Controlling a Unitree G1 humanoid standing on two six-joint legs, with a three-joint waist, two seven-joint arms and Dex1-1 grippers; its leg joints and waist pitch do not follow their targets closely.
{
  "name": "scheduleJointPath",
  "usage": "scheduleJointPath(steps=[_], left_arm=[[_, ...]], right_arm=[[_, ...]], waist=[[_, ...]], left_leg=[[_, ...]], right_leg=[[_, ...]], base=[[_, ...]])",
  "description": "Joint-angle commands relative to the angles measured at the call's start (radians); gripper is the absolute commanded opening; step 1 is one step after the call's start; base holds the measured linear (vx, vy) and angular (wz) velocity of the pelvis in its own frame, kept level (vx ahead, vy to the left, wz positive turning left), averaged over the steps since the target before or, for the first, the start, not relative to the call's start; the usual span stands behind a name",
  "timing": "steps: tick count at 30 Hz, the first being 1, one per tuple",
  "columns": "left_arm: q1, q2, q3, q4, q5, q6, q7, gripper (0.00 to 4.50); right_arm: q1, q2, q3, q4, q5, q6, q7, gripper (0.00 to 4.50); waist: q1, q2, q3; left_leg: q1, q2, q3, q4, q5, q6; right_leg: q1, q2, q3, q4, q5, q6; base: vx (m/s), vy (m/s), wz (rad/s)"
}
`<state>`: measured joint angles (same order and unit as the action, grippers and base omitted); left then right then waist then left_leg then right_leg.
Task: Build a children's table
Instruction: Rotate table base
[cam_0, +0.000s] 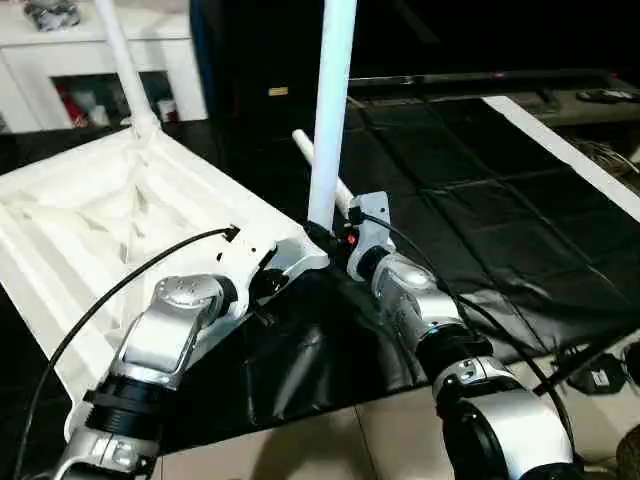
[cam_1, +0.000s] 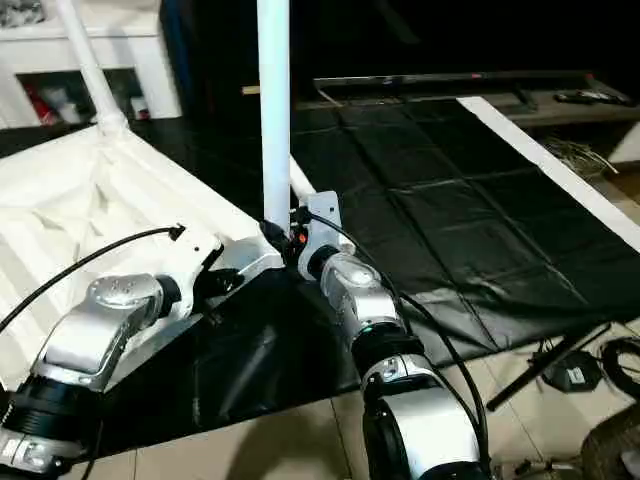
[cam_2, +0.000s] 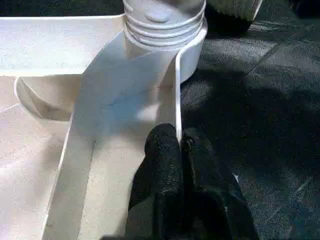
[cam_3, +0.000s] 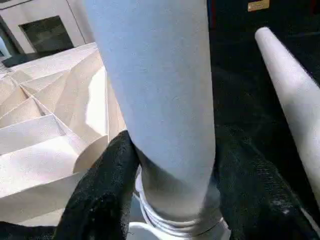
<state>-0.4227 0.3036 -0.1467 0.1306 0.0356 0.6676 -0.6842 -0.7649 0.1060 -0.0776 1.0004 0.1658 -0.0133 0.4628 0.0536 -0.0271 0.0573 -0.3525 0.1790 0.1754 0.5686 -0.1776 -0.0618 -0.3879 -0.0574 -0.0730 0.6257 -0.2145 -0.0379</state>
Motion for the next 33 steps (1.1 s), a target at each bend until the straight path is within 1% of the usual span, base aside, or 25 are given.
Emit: scheduleJointPath(steps=[1, 2, 3, 4, 6, 8, 9, 10, 11, 12, 13, 14, 15, 16, 17, 18, 20, 23, 24, 26, 27, 28, 29, 31, 33], left_arm=[[-0.042, -0.006, -0.014, -0.008, -0.004, -0.032, -0.004, 0.0], [-0.044, -0.002, -0.012, -0.003, -0.001, -0.033, -0.004, 0.0], [-0.047, 0.002, -0.011, 0.002, 0.0, -0.034, -0.002, 0.0], [-0.05, 0.005, -0.01, 0.008, 0.0, -0.037, -0.002, 0.0], [-0.062, 0.013, -0.007, 0.03, 0.002, -0.044, 0.001, 0.0], [-0.065, 0.014, -0.005, 0.038, 0.004, -0.047, 0.006, 0.0], [-0.067, 0.015, -0.004, 0.042, 0.003, -0.048, 0.009, 0.0], [-0.074, 0.013, -0.001, 0.063, 0.006, -0.056, 0.028, 0.0], [-0.076, 0.011, 0.001, 0.071, 0.007, -0.06, 0.034, 0.0], [-0.076, 0.011, 0.001, 0.072, 0.007, -0.061, 0.035, 0.0], [-0.078, 0.005, 0.005, 0.077, 0.007, -0.058, 0.046, 0.0], [-0.082, -0.002, 0.006, 0.084, 0.012, -0.068, 0.064, 0.0], [-0.084, -0.005, 0.007, 0.085, 0.013, -0.073, 0.07, 0.0], [-0.086, -0.018, 0.02, 0.081, 0.003, -0.075, 0.081, 0.0], [-0.084, -0.027, 0.035, 0.072, -0.017, -0.078, 0.08, 0.0], [-0.084, -0.028, 0.038, 0.07, -0.021, -0.079, 0.079, 0.27], [-0.075, -0.031, 0.058, 0.034, -0.046, -0.073, 0.069, 0.54], [-0.057, -0.018, 0.08, -0.023, -0.077, -0.062, 0.043, 0.56], [-0.037, 0.005, 0.133, -0.1, -0.128, -0.046, 0.018, 0.56], [-0.024, 0.026, 0.173, -0.155, -0.161, -0.032, 0.004, 0.56], [-0.017, 0.045, 0.196, -0.194, -0.175, -0.02, -0.003, 0.56], [-0.01, 0.066, 0.23, -0.235, -0.195, 0.009, -0.01, 0.56], [-0.005, 0.084, 0.256, -0.261, -0.207, 0.03, -0.016, 0.56], [0.011, 0.137, 0.302, -0.309, -0.208, 0.076, -0.025, 0.56], [0.047, 0.227, 0.338, -0.334, -0.182, 0.105, -0.05, 0.56]], right_arm=[[0.037, 0.029, 0.029, 0.072, -0.013, 0.037, 0.038, 3.01], [0.039, 0.019, 0.039, 0.072, -0.027, 0.024, 0.037, 3.01], [0.042, 0.011, 0.047, 0.071, -0.037, 0.003, 0.047, 3.08], [0.047, 0.001, 0.053, 0.067, -0.046, -0.009, 0.051, 3.1], [0.068, -0.034, 0.048, 0.025, -0.032, -0.018, 0.12, 3.27], [0.075, -0.041, 0.039, 0.008, -0.023, -0.021, 0.122, 3.51], [0.079, -0.044, 0.033, -0.001, -0.018, -0.025, 0.119, 3.51], [0.115, -0.079, 0.047, -0.074, -0.017, -0.044, 0.173, 3.53], [0.126, -0.089, 0.05, -0.097, -0.016, -0.046, 0.184, 3.59], [0.127, -0.09, 0.05, -0.099, -0.016, -0.046, 0.186, 3.77], [0.148, -0.104, 0.053, -0.143, -0.012, -0.046, 0.199, 3.88], [0.181, -0.122, 0.055, -0.208, -0.007, -0.026, 0.204, 3.93], [0.193, -0.128, 0.055, -0.233, -0.001, -0.013, 0.212, 3.97], [0.228, -0.14, 0.055, -0.306, 0.027, 0.028, 0.247, 4.06], [0.248, -0.148, 0.06, -0.338, 0.028, 0.03, 0.259, 4.06], [0.251, -0.15, 0.061, -0.341, 0.025, 0.028, 0.259, 4.28], [0.266, -0.158, 0.072, -0.365, 0.023, 0.03, 0.277, 4.36], [0.278, -0.163, 0.082, -0.379, 0.015, 0.029, 0.289, 4.47], [0.286, -0.163, 0.091, -0.392, 0.018, 0.04, 0.295, 4.47], [0.292, -0.165, 0.1, -0.405, 0.016, 0.055, 0.297, 4.47], [0.296, -0.168, 0.112, -0.418, 0.007, 0.067, 0.298, 4.47], [0.299, -0.173, 0.129, -0.424, -0.01, 0.056, 0.303, 4.47], [0.298, -0.173, 0.143, -0.423, -0.022, 0.054, 0.309, 4.47], [0.308, -0.178, 0.165, -0.454, -0.032, 0.076, 0.31, 4.47], [0.307, -0.177, 0.186, -0.451, -0.051, 0.078, 0.311, 4.47]], waist=[[0.01, 0.026, -0.059], [0.01, 0.03, -0.059], [0.011, 0.026, -0.058], [0.012, 0.025, -0.058], [0.016, 0.03, -0.057], [0.016, 0.03, -0.058], [0.016, 0.029, -0.058], [0.016, 0.03, -0.06], [0.019, 0.028, -0.058], [0.019, 0.033, -0.06], [0.019, 0.03, -0.061], [0.021, 0.03, -0.062], [0.026, 0.028, -0.067], [0.024, 0.026, -0.067], [0.029, 0.026, -0.072], [0.031, 0.025, -0.073], [0.03, 0.023, -0.072], [0.035, 0.025, -0.068], [0.037, 0.03, -0.065], [0.037, 0.028, -0.065], [0.038, 0.034, -0.062], [0.039, 0.036, -0.064], [0.038, 0.042, -0.062], [0.036, 0.042, -0.061], [0.034, 0.045, -0.058]], left_leg=[[-0.001, 0.055, -0.023, -0.062, -0.196, 0.025], [0.0, 0.055, -0.023, -0.062, -0.203, 0.022], [0.002, 0.055, -0.022, -0.062, -0.216, 0.018], [0.004, 0.055, -0.021, -0.062, -0.219, 0.018], [0.003, 0.055, -0.022, -0.063, -0.231, 0.016], [-0.001, 0.054, -0.022, -0.061, -0.218, 0.023], [-0.001, 0.055, -0.024, -0.062, -0.212, 0.024], [-0.003, 0.054, -0.024, -0.06, -0.204, 0.027], [-0.002, 0.053, -0.021, -0.057, -0.194, 0.036], [-0.003, 0.054, -0.023, -0.057, -0.183, 0.042], [-0.004, 0.054, -0.022, -0.055, -0.171, 0.046], [-0.005, 0.054, -0.022, -0.054, -0.158, 0.051], [-0.007, 0.055, -0.022, -0.049, -0.105, 0.069], [-0.01, 0.053, -0.023, -0.049, -0.089, 0.077], [-0.01, 0.055, -0.022, -0.043, -0.062, 0.092], [-0.014, 0.053, -0.021, -0.04, -0.044, 0.106], [-0.015, 0.051, -0.021, -0.039, -0.048, 0.113], [-0.013, 0.057, -0.02, -0.041, -0.089, 0.102], [-0.012, 0.057, -0.02, -0.043, -0.101, 0.095], [-0.013, 0.058, -0.021, -0.044, -0.107, 0.085], [-0.007, 0.058, -0.021, -0.047, -0.128, 0.07], [-0.008, 0.058, -0.021, -0.046, -0.124, 0.065], [-0.007, 0.057, -0.022, -0.047, -0.126, 0.058], [-0.006, 0.056, -0.022, -0.048, -0.143, 0.047], [-0.005, 0.054, -0.024, -0.052, -0.174, 0.037]], right_leg=[[0.047, -0.095, 0.062, -0.08, -0.107, -0.225], [0.046, -0.095, 0.062, -0.082, -0.112, -0.225], [0.045, -0.096, 0.062, -0.084, -0.126, -0.223], [0.044, -0.096, 0.063, -0.086, -0.132, -0.223], [0.048, -0.094, 0.063, -0.087, -0.141, -0.219], [0.051, -0.095, 0.064, -0.085, -0.126, -0.222], [0.051, -0.096, 0.064, -0.084, -0.121, -0.224], [0.053, -0.097, 0.062, -0.083, -0.114, -0.227], [0.052, -0.094, 0.062, -0.085, -0.111, -0.222], [0.054, -0.095, 0.062, -0.083, -0.098, -0.225], [0.055, -0.095, 0.062, -0.082, -0.082, -0.227], [0.055, -0.095, 0.062, -0.08, -0.065, -0.228], [0.057, -0.093, 0.061, -0.07, 0.012, -0.232], [0.059, -0.09, 0.061, -0.067, 0.038, -0.235], [0.058, -0.091, 0.06, -0.061, 0.093, -0.24], [0.057, -0.091, 0.059, -0.057, 0.133, -0.249], [0.056, -0.091, 0.057, -0.058, 0.134, -0.255], [0.054, -0.097, 0.057, -0.065, 0.057, -0.268], [0.052, -0.094, 0.057, -0.067, 0.032, -0.266], [0.054, -0.095, 0.057, -0.066, 0.024, -0.267], [0.05, -0.089, 0.057, -0.068, -0.004, -0.257], [0.051, -0.089, 0.056, -0.065, 0.002, -0.255], [0.048, -0.088, 0.056, -0.066, -0.002, -0.25], [0.048, -0.086, 0.056, -0.066, -0.015, -0.247], [0.046, -0.086, 0.057, -0.073, -0.073, -0.229]], base=[[0.0, 0.0, 0.0], [0.0, 0.0, 0.0], [0.0, 0.0, 0.0], [0.0, 0.0, 0.0], [0.0, 0.0, 0.0], [0.0, 0.0, 0.0], [0.0, 0.0, 0.0], [0.0, 0.0, 0.0], [0.0, 0.0, 0.0], [0.0, 0.0, 0.0], [0.0, 0.0, 0.0], [0.0, 0.0, 0.0], [0.0, 0.0, 0.0], [0.0, 0.0, 0.0], [0.0, 0.0, 0.0], [0.0, 0.0, 0.0], [0.0, 0.0, 0.0], [0.0, 0.0, 0.0], [0.0, 0.0, 0.0], [0.0, 0.0, 0.0], [0.0, 0.0, 0.0], [0.0, 0.0, 0.0], [0.0, 0.0, 0.0], [0.0, 0.0, 0.0], [0.0, 0.0, 0.0]])
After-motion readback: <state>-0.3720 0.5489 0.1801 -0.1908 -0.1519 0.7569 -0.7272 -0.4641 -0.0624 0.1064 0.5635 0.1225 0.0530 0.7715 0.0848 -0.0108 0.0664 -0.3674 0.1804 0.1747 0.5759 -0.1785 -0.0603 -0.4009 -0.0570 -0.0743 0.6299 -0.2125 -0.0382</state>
